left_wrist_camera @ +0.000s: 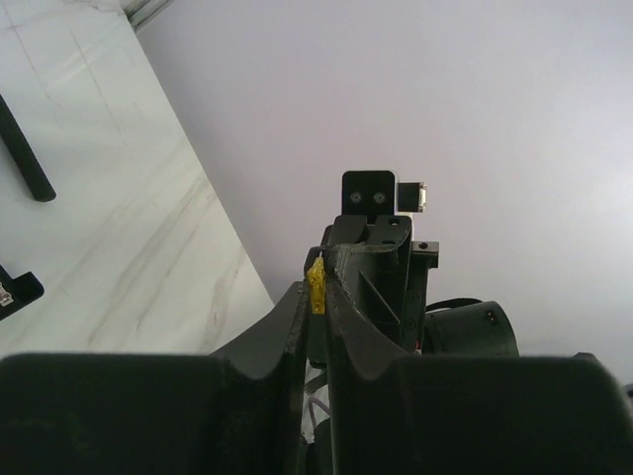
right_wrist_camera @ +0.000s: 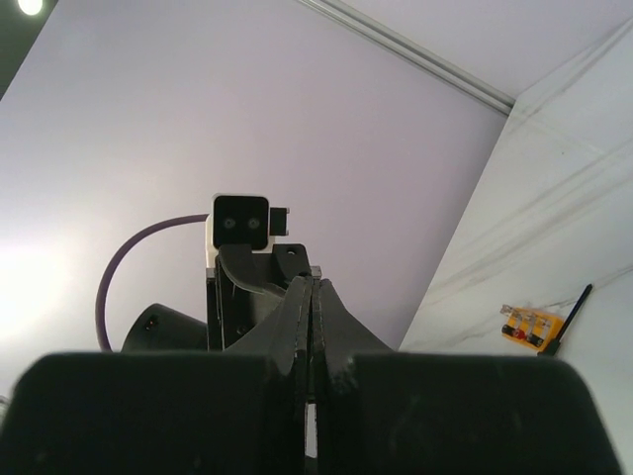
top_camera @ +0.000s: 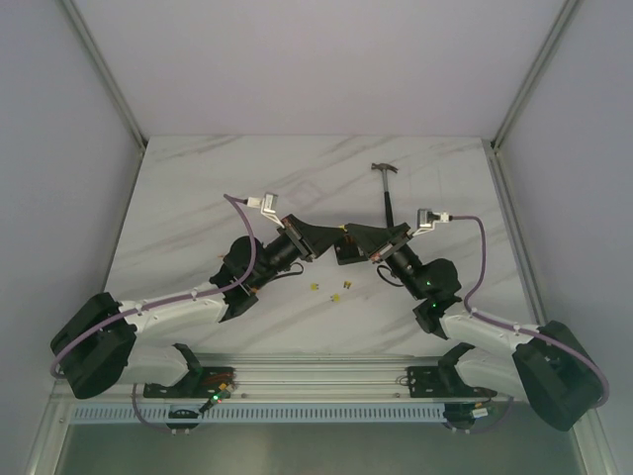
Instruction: Snap on the fuse box
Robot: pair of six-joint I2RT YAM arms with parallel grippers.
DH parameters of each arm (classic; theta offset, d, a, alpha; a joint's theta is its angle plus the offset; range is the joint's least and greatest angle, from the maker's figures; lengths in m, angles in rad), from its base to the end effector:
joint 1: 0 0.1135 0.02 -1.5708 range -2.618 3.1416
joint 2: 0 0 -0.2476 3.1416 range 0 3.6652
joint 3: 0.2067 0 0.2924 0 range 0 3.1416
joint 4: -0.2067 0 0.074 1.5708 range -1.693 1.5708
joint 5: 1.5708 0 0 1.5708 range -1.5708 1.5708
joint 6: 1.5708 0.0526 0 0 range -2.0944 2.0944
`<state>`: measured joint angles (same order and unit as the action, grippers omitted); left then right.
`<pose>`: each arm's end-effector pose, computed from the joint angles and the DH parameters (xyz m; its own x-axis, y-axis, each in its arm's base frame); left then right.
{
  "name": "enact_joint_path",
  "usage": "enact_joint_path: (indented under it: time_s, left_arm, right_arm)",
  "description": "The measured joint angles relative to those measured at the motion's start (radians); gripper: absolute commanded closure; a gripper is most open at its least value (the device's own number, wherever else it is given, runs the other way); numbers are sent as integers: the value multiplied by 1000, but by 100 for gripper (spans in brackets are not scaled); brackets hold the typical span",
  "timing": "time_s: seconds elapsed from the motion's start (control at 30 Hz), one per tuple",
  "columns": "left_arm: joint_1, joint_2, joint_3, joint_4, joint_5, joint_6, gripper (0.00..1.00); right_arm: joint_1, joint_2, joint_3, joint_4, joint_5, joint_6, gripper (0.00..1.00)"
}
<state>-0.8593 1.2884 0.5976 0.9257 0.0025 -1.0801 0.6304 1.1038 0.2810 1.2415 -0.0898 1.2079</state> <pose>0.2173 -0.2522 0.2447 -0.5978 -0.6574 -0.4588 0.4917 0.1514 -0.8575 0.2094 0.1586 0.2170 -0.4941 0.7921 -0.3584 -0.5389 0.0444 0.8412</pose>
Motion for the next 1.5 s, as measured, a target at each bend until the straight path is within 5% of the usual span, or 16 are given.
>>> enact_joint_path:
  time_s: [0.23, 0.43, 0.83, 1.13, 1.5]
  left_arm:
    - [0, -3, 0, -3, -10, 1, 95]
    - [-3, -32, 0, -87, -49, 19, 100]
    - [99, -56, 96, -570, -132, 103, 100]
    - [179, -13, 122, -837, -80, 163, 100]
    - [194, 114, 277, -1019, -55, 256, 100]
  right_arm:
    - [1, 5, 0, 8, 1, -3, 100]
    - [2, 10, 13, -50, -15, -63, 73]
    - [-158, -30, 190, -654, -32, -451, 61]
    - [-296, 197, 266, -887, -49, -603, 49]
    - [-308, 438, 352, -892, -120, -669, 43]
